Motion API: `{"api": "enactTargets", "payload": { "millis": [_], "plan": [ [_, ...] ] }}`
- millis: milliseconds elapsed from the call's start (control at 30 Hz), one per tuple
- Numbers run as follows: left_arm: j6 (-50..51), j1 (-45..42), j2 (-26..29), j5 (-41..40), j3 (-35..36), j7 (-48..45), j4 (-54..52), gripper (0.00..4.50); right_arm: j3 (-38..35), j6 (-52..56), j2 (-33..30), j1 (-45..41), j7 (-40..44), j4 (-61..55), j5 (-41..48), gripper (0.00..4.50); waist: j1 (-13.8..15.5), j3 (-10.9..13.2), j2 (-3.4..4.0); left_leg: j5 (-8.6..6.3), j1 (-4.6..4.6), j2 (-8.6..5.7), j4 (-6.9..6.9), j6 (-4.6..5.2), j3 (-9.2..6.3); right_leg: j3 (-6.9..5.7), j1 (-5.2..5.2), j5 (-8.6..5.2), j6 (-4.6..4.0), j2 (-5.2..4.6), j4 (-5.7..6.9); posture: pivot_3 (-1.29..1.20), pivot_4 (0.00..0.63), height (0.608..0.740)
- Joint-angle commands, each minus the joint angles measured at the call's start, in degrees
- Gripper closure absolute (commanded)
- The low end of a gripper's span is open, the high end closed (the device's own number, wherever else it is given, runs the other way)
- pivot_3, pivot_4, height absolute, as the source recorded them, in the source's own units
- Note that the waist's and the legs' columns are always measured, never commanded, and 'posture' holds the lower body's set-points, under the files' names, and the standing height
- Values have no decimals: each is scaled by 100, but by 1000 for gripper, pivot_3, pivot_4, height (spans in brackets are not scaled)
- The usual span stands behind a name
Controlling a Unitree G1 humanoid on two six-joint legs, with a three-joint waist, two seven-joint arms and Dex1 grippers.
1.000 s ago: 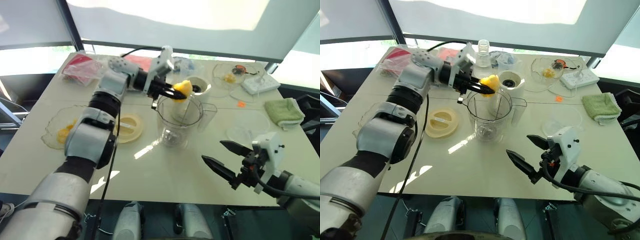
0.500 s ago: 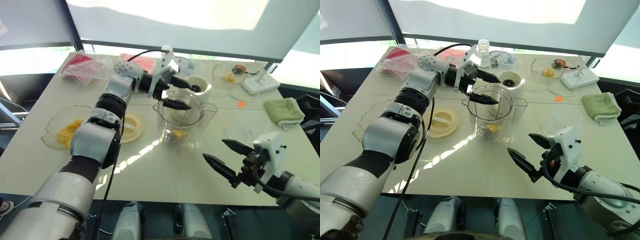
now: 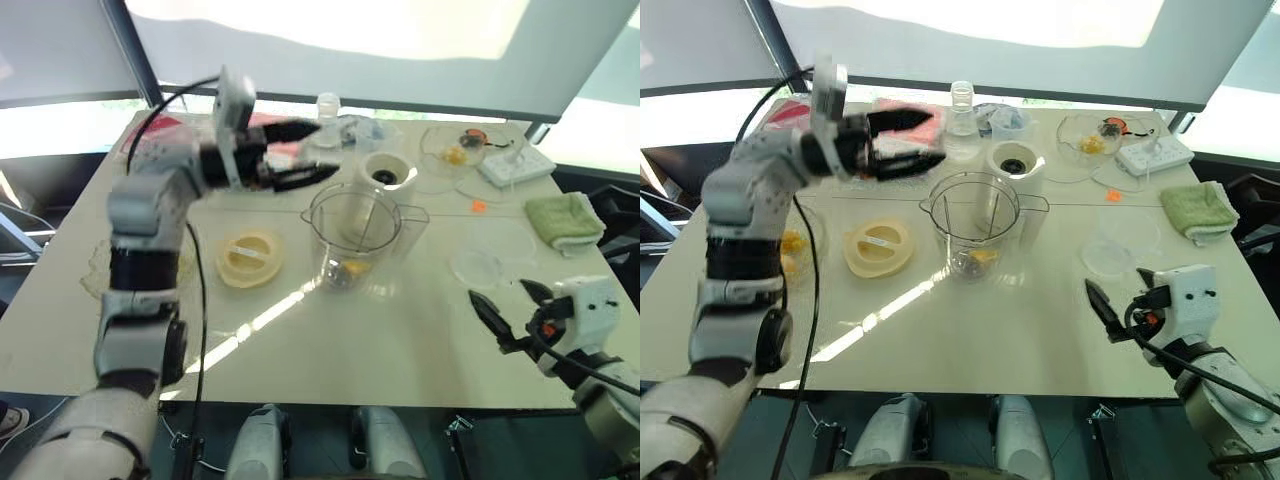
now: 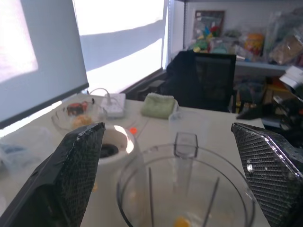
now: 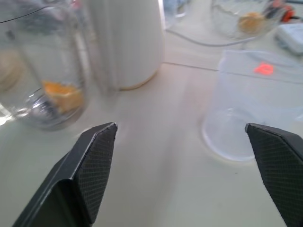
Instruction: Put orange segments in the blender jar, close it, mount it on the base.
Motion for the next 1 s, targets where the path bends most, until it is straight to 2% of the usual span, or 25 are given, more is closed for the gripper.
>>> {"api": "enactTargets", "payload": {
  "millis": [33,100,233,367,600,1000],
  "plan": [
    [313,650,308,-434,-188,115,-1577,48,-33,-257,349,-26,-378,268,-624,0,37,-1,3,0,2,-1,0,0,1,3,3,-1,0,0,-1,0,150,740],
    [372,964,357,-525,-224,292,-1864,48,-267,-294,625,-122,-705,637,-843,0,48,-2,5,2,0,-2,0,-4,-5,3,10,-1,-1,-2,-7,0,150,740],
    [231,1312,397,-497,-388,544,-2033,48,-557,-437,730,-481,-848,1554,-1183,0,6,-1,13,3,13,-9,4,-5,6,28,24,-1,-1,-3,-13,0,150,740],
    [64,1484,460,-456,-541,664,-2033,48,-433,-741,632,-959,-704,2484,-1545,0,-52,2,20,1,63,-13,-5,-4,15,35,59,-4,1,1,-15,0,150,740],
    [-145,1629,591,-338,-726,871,-2005,48,-66,-1413,515,-1731,-295,3890,-2091,0,-129,2,44,1,70,-10,-15,-4,8,34,59,-4,-1,14,-9,0,150,740],
    [-322,1718,664,-252,-936,1099,-1986,48,139,-1795,570,-2203,49,4530,-2291,0,-132,3,45,1,68,-11,-15,-4,10,37,59,-6,4,9,-11,0,150,740]
  ]
}}
